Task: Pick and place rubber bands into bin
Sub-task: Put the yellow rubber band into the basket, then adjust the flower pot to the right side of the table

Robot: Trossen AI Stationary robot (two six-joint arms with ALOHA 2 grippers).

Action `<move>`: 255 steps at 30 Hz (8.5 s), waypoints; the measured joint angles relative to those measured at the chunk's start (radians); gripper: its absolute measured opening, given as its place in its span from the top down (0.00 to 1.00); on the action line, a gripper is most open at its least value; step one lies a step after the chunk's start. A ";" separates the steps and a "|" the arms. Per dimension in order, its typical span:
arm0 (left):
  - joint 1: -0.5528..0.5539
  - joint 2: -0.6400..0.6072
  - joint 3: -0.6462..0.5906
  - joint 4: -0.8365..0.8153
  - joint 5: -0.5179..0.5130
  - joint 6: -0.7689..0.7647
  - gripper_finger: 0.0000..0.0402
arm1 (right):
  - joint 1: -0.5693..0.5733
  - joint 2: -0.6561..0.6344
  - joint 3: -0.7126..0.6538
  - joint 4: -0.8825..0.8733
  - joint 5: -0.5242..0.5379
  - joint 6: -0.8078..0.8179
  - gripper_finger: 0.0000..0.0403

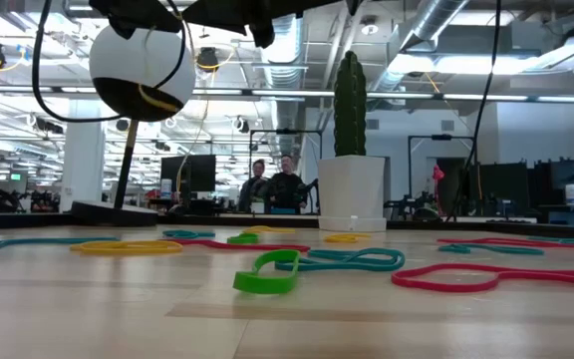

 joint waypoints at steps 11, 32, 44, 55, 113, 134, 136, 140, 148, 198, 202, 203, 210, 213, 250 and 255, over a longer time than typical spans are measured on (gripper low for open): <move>-0.001 0.000 0.000 -0.031 0.128 -0.062 1.00 | 0.000 -0.001 -0.001 -0.085 0.007 -0.074 0.82; -0.245 0.000 0.000 -0.290 0.886 -0.172 1.00 | 0.000 -0.001 -0.001 -0.463 0.007 -0.034 0.70; -0.433 0.146 0.001 -0.166 0.890 -0.301 1.00 | -0.007 -0.001 -0.001 -0.478 0.007 -0.033 0.70; -0.453 0.324 0.001 -0.109 0.736 -0.455 1.00 | -0.007 -0.001 -0.001 -0.475 0.007 -0.031 0.71; -0.301 -0.086 0.132 -0.335 -0.177 -0.099 0.84 | -0.332 0.126 -0.152 -0.195 0.008 0.026 0.71; -0.301 -0.087 0.131 -0.362 -0.174 -0.107 0.84 | -0.313 0.194 -0.071 -0.393 0.132 0.210 0.74; -0.301 -0.087 0.131 -0.361 -0.174 -0.108 0.84 | -0.313 0.198 -0.071 -0.402 0.131 0.234 0.74; -0.301 -0.087 0.131 -0.361 -0.174 -0.113 0.84 | -0.313 0.237 -0.071 -0.429 0.101 0.258 0.74; -0.301 -0.085 0.131 -0.362 -0.175 -0.116 0.84 | -0.299 0.260 -0.071 -0.425 0.199 0.245 0.74; -0.301 -0.085 0.131 -0.381 -0.151 -0.144 0.84 | -0.174 0.252 0.155 -0.786 0.685 0.134 1.00; -0.301 -0.085 0.131 -0.381 -0.151 -0.144 0.84 | -0.199 0.253 0.208 -0.904 0.685 0.128 1.00; -0.301 -0.085 0.131 -0.381 -0.151 -0.144 0.84 | -0.206 0.252 0.227 -0.930 0.686 0.116 1.00; -0.301 -0.085 0.131 -0.381 -0.151 -0.139 0.84 | -0.248 0.252 0.291 -0.980 0.680 0.006 1.00; -0.301 -0.085 0.131 -0.381 -0.151 -0.140 0.84 | -0.266 0.252 0.309 -1.006 0.631 0.010 1.00; -0.301 -0.085 0.131 -0.389 -0.151 -0.141 0.84 | -0.335 0.258 0.261 -1.301 0.572 0.144 1.00; -0.301 -0.085 0.131 -0.389 -0.151 -0.141 0.84 | -0.339 0.258 0.260 -1.360 0.567 0.144 1.00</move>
